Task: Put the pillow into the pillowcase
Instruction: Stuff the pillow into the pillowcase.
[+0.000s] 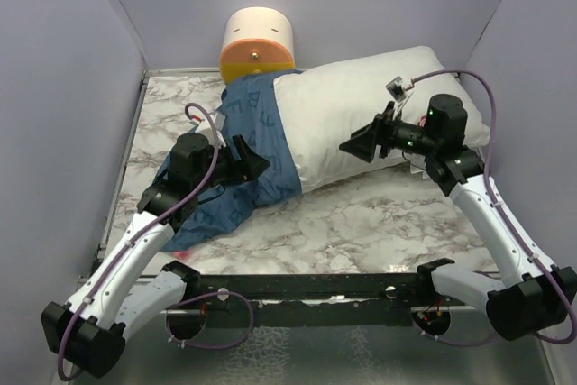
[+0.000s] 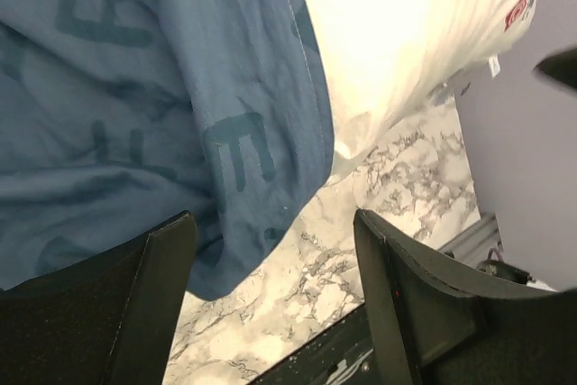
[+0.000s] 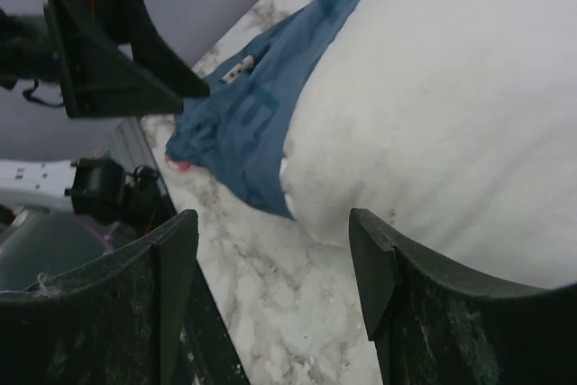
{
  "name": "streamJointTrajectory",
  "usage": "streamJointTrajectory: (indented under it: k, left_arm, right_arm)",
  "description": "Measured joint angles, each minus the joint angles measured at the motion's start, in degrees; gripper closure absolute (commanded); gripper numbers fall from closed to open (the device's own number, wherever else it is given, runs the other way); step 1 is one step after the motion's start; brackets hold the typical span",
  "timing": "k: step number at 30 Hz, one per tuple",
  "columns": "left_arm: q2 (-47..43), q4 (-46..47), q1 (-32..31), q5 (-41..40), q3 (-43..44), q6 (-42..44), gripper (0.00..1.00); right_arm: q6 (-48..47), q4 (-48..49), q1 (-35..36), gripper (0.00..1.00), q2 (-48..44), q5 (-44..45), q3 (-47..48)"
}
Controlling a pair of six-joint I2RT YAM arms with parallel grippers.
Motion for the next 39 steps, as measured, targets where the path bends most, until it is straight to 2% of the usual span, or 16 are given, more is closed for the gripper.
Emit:
streamJointTrajectory:
  k: [3, 8, 13, 18, 21, 23, 28, 32, 34, 39]
  left_arm:
    - [-3.19, -4.87, -0.02, -3.89, 2.84, -1.95, 0.3]
    - [-2.89, -6.64, -1.05, -4.59, 4.96, -8.44, 0.4]
    - [2.21, -8.09, -11.04, -8.07, 6.97, -13.31, 0.42]
    - [7.13, -8.46, -19.56, -13.09, 7.3, -14.16, 0.36]
    - [8.98, -9.09, -22.56, -17.38, 7.28, -12.96, 0.33]
    - [8.92, -9.44, -23.39, -19.74, 7.15, -12.41, 0.31]
    - [5.33, -9.79, -23.82, -23.78, 3.76, -14.6, 0.24]
    - [-2.67, -9.22, -23.82, -25.05, -5.4, -21.16, 0.22]
    - [-6.78, -8.81, -23.82, -25.18, -10.12, -24.5, 0.21]
    - [-8.9, -8.46, -23.8, -26.67, -11.82, -24.11, 0.18]
  right_arm:
    - [-0.94, -0.28, 2.99, 0.32, -1.79, -3.39, -3.56]
    - [-2.38, -1.66, 5.53, 0.32, -4.55, -4.59, -8.98]
    - [-2.6, -0.04, 8.98, 0.32, -4.92, -5.22, -14.8]
    - [-3.28, 5.38, 15.08, 0.32, -5.27, -4.13, -22.38]
    - [-4.44, 10.78, 17.09, 0.23, -7.02, -3.43, -27.67]
    - [-5.49, 15.45, 17.11, 0.19, -9.05, -2.67, -31.95]
    - [-6.99, 23.06, 17.11, 0.18, -10.97, 1.09, -37.86]
    - [-1.16, 30.18, 17.16, 0.14, -11.37, 7.74, -42.6]
    - [6.36, 35.6, 17.16, 0.1, -12.76, 13.38, -48.06]
    - [19.78, 42.45, 17.16, 0.06, -16.83, 23.71, -58.23]
